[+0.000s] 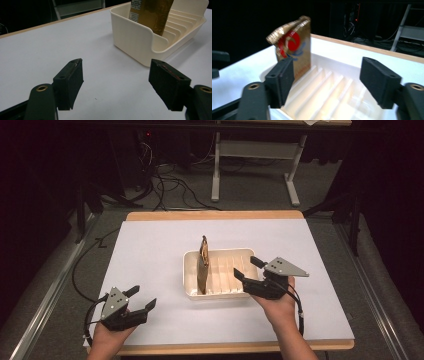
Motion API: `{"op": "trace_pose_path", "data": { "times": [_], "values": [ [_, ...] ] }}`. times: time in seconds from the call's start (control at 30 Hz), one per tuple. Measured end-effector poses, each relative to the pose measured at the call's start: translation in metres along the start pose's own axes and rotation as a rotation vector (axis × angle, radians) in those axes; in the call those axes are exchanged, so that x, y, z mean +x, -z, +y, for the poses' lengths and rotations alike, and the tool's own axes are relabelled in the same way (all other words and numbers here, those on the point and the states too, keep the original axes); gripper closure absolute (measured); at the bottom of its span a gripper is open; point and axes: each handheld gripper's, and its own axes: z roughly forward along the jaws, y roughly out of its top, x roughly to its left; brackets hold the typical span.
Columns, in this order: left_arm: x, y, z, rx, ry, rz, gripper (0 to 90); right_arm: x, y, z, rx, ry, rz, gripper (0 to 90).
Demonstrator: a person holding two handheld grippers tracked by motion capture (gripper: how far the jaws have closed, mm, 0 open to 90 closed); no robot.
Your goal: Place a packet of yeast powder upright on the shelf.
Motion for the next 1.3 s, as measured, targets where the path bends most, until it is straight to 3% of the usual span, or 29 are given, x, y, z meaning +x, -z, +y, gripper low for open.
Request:
{"op": "trace_pose_path", "data": {
  "times": [0.07, 0.2, 0.23, 0.27, 0.33, 0.37, 0.57, 0.6, 0.77, 0.8, 0.87, 1.03, 1.3],
  "values": [
    [0.000, 0.000, 0.000, 0.001, 0.002, 0.002, 28.0, -0.005, 0.003, -0.003, 0.005, -0.001, -0.011, 29.3],
    [0.002, 0.001, -0.001, -0.002, 0.012, 0.005, 28.0, -0.035, 0.020, -0.020, 0.035, -0.043, -0.076, 25.3],
    [0.002, 0.001, 0.000, -0.001, 0.012, 0.006, 28.0, -0.035, 0.020, -0.020, 0.035, -0.043, -0.076, 25.3],
    [0.002, 0.001, 0.000, -0.001, 0.011, 0.006, 28.0, -0.047, 0.029, -0.028, 0.044, -0.060, -0.106, 24.4],
    [0.000, 0.002, 0.001, -0.003, 0.008, 0.006, 28.0, -0.053, 0.033, -0.032, 0.049, -0.069, -0.118, 24.0],
    [0.000, 0.003, 0.001, -0.002, 0.003, 0.009, 28.0, -0.062, 0.043, -0.040, 0.059, -0.079, -0.149, 23.3],
    [0.000, 0.004, 0.001, -0.001, 0.000, 0.016, 28.0, -0.083, 0.074, -0.058, 0.081, -0.096, -0.210, 22.6],
    [0.000, 0.003, 0.000, 0.008, -0.003, 0.019, 28.0, -0.091, 0.089, -0.063, 0.085, -0.099, -0.241, 22.6],
    [-0.001, 0.003, -0.001, 0.013, 0.004, 0.028, 28.0, -0.100, 0.114, -0.078, 0.057, -0.107, -0.289, 21.5],
    [-0.001, 0.003, -0.001, 0.015, 0.002, 0.029, 28.0, -0.100, 0.120, -0.089, 0.048, -0.148, -0.274, 21.6],
    [-0.003, 0.002, -0.001, 0.019, -0.002, 0.029, 27.9, -0.099, 0.121, -0.093, 0.057, -0.173, -0.249, 21.6],
    [-0.004, 0.002, -0.001, 0.022, -0.006, 0.034, 27.9, -0.099, 0.117, -0.094, 0.063, -0.162, -0.251, 21.6],
    [-0.002, 0.007, -0.001, 0.015, -0.006, 0.037, 27.9, -0.106, 0.117, -0.098, 0.073, -0.188, -0.267, 21.7]
  ]
}}
